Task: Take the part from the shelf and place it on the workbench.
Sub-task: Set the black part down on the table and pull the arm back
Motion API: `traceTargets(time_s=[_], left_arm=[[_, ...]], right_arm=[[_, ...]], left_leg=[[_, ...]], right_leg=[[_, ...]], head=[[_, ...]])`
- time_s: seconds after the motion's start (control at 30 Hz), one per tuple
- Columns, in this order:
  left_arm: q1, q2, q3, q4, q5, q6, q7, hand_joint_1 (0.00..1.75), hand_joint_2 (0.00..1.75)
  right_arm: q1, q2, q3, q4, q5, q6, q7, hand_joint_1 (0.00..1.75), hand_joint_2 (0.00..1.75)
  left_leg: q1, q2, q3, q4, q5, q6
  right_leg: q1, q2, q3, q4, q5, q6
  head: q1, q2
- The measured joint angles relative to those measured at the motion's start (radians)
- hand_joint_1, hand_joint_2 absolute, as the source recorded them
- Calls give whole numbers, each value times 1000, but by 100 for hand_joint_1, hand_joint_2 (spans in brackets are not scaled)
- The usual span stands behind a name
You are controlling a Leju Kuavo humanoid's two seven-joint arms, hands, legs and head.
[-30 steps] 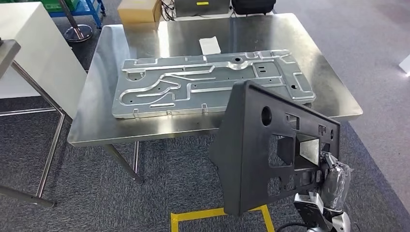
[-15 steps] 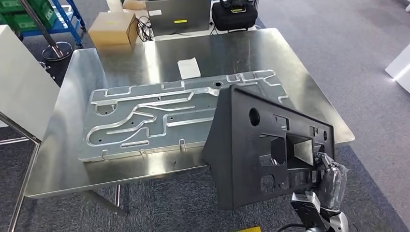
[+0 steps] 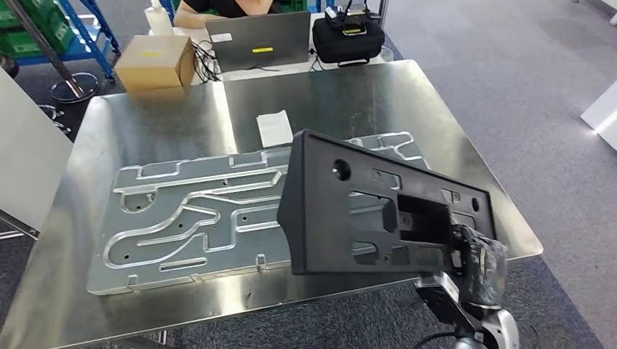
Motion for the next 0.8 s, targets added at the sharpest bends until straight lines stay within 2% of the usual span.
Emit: traceTargets(time_s=[0.03,0.07,0.13,0.17,0.23,0.33,0.5,0.53,0.63,0.67,0.7,0.8], left_arm=[[-3,1,0,0,-11,-4,0,0,175],[-6,2,-1,0,-23,-9,1,0,175],[-15,6,-5,0,-47,-18,0,0,175],[-20,7,-8,0,-57,-23,-2,0,175],[-30,9,-16,0,-74,-30,-6,0,175],[-36,11,-29,0,-91,-36,-11,0,175],[-34,15,-48,0,-116,-48,-16,0,175],[-35,15,-52,0,-119,-49,-16,0,175],[-39,16,-58,0,-123,-50,-15,0,175],[-38,16,-59,0,-124,-50,-15,0,175],[-38,16,-61,0,-126,-51,-14,0,175],[-38,17,-67,0,-129,-61,-8,0,175]], right_arm=[[-46,-7,17,36,65,40,45,175,175],[-106,-14,41,83,130,80,84,175,175],[-246,-20,106,199,244,152,130,175,175],[-316,-21,147,261,284,181,135,175,175],[-443,-16,240,388,331,231,129,175,175],[-597,-4,361,555,356,272,112,175,175],[-797,39,517,767,393,337,99,175,175],[-831,55,547,813,400,346,103,175,175],[-902,103,605,919,409,352,118,175,175],[-918,116,617,947,409,350,124,175,175],[-931,128,628,974,408,346,131,175,175],[-955,166,647,1055,398,321,147,175,175]], left_leg=[[0,4,-4,-2,-2,1],[-1,10,-4,-3,-3,7],[-1,17,-2,-9,-4,33],[-1,18,0,-10,-3,41],[-1,17,2,-14,-1,47],[0,8,3,-19,4,50],[3,3,4,-25,9,33],[4,3,6,-26,9,25],[10,2,11,-29,9,-15],[11,1,11,-30,8,-24],[12,1,11,-30,8,-30],[12,1,11,-30,7,-33]], right_leg=[[2,4,-1,-2,1,-9],[1,9,-2,-4,8,-14],[2,17,-2,-6,9,-18],[3,18,-1,-6,8,-21],[6,17,-1,-6,6,-28],[9,8,0,-6,4,-36],[12,5,0,-5,1,-41],[13,5,0,-5,1,-42],[16,3,0,-5,0,-43],[17,3,0,-5,0,-43],[17,2,0,-5,0,-43],[17,2,2,-6,0,-43]], head=[[0,0],[-1,0],[-3,0],[-4,0],[-5,0],[-7,0],[-7,0],[-7,0],[-6,0],[-6,0],[-6,0],[-6,0]])
